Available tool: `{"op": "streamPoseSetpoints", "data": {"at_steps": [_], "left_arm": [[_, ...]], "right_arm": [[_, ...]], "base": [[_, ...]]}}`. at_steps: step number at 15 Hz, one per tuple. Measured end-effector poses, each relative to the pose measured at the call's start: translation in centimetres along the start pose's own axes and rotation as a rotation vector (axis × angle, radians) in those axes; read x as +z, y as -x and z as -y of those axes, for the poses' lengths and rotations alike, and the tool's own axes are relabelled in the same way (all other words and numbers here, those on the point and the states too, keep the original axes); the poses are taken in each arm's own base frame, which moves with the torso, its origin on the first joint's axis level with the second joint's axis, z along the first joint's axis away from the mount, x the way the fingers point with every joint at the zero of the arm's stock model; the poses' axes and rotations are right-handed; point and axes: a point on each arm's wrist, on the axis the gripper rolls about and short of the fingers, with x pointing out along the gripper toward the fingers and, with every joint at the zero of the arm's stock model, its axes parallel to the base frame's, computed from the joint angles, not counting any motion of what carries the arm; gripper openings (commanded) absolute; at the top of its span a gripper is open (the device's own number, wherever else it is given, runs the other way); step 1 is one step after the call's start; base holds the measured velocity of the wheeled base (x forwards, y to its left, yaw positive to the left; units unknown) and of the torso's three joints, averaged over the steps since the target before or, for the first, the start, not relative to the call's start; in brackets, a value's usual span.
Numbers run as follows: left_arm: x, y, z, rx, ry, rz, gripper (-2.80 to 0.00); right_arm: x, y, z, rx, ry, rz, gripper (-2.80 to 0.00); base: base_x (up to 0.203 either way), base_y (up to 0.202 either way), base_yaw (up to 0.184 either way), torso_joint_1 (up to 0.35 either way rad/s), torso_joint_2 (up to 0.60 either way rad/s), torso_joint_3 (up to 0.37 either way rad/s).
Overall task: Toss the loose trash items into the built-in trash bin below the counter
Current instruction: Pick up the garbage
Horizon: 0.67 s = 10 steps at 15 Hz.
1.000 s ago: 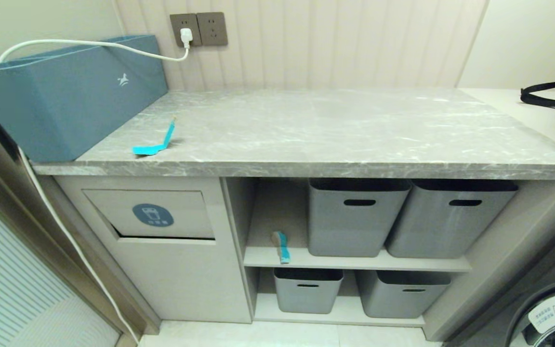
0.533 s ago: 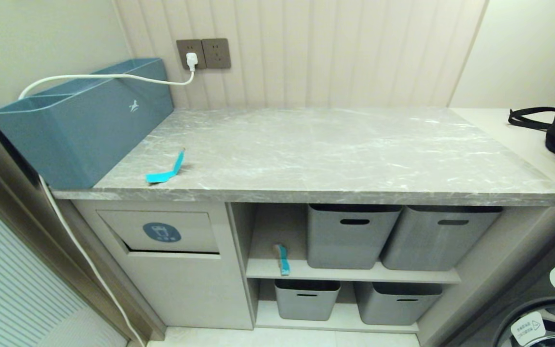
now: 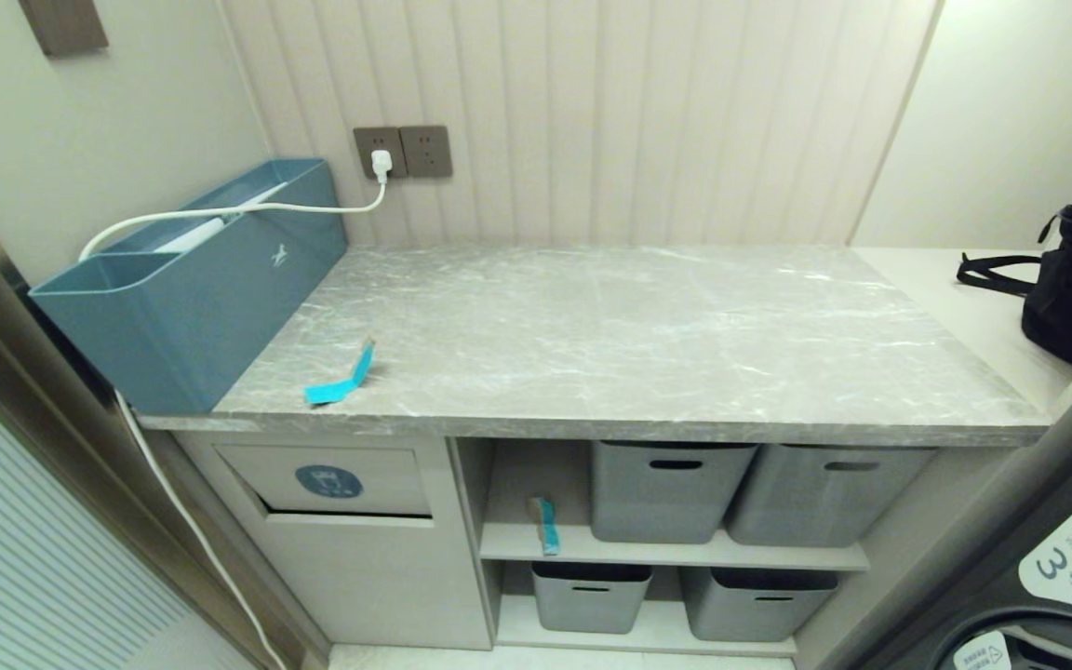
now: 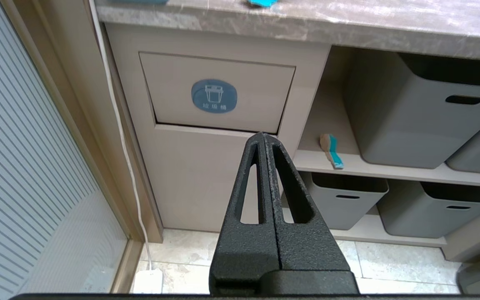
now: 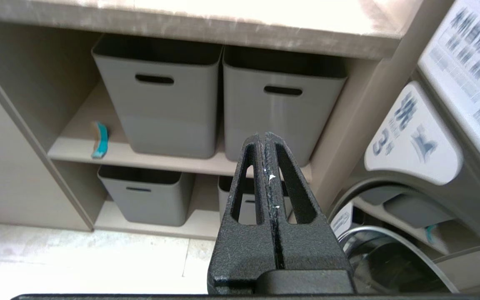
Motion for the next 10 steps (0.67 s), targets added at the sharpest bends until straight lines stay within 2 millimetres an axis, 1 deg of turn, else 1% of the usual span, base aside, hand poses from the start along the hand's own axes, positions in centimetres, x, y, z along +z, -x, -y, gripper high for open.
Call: {"op": "streamPoseSetpoints", "data": {"at_steps": [5,6,7,8,10], "left_arm": [[0.1,0.0,0.0,-0.001,0.002,-0.005,-2.8],[0.6,0.2,0.0,-0.001,0.002,-0.005,-2.8],[1.7,0.3,0.1,-0.003,0.003,0.008,-2.8],[2.9,0.3,0.2,-0.011,0.006,0.0,0.0],[6.1,0.0,0.4,-0.044,0.023,-0.025,0.0]], "right_arm": [[0.0,0.0,0.0,-0.001,-0.003,-0.001,-2.8],[0.0,0.0,0.0,-0.001,-0.002,-0.001,-2.8],[0.0,0.0,0.0,-0.001,-0.003,-0.001,-2.8],[0.0,0.0,0.0,-0.001,-0.005,0.0,-2.8],[0.0,0.0,0.0,-0.001,-0.007,0.0,-2.8]], "base": [[0.0,0.0,0.0,0.033,-0.06,-0.034],[0.0,0.0,0.0,0.0,0.0,0.0],[0.0,0.0,0.0,0.0,0.0,0.0],[0.0,0.0,0.0,0.0,0.0,0.0],[0.0,0.0,0.0,0.0,0.0,0.0]]}}
